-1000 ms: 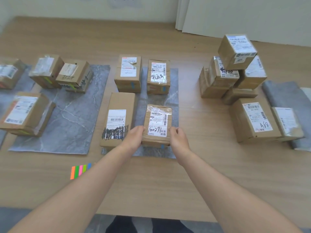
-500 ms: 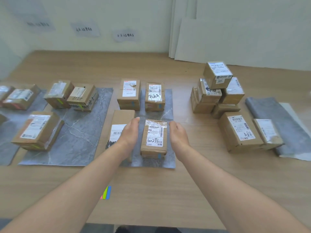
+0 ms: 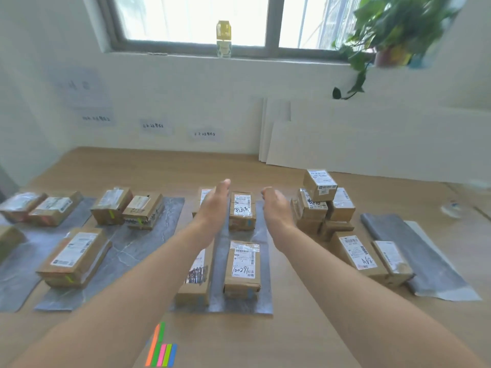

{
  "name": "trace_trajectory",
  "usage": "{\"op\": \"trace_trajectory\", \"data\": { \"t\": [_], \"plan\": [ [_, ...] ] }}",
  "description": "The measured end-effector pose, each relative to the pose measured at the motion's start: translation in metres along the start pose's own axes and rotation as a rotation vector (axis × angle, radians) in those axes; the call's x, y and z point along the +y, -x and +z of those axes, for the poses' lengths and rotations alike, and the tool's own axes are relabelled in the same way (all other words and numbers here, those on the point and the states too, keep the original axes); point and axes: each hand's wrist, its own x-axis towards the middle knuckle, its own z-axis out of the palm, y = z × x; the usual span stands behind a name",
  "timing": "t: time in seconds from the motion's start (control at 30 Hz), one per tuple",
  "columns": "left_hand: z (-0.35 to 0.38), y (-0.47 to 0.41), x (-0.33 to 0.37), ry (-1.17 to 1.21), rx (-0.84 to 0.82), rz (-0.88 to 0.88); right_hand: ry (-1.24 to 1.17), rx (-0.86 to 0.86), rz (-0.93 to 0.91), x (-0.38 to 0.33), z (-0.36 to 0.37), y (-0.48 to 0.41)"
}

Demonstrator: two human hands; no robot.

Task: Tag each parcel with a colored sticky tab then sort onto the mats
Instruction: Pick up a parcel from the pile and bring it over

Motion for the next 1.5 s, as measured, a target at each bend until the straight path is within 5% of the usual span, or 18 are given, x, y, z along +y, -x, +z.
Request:
{"op": "trace_trajectory", "data": {
  "t": [0.53,0.97,1.5],
  "plan": [
    [-0.047,0.034,0.114,0.088,-0.229,0.251,-0.065,0.239,-0.201,-0.126,0.009,0.066],
    [0.007,0.010,0.096,0.065,-0.312,0.145,-0.175,0.327,-0.074,-0.088,-0.032,0.052],
    [0.204,-0.063,0.016,0.005,-0.177,-0.089,-0.136,0.244,0.082,0.047,-0.180,-0.088]
  ]
}}
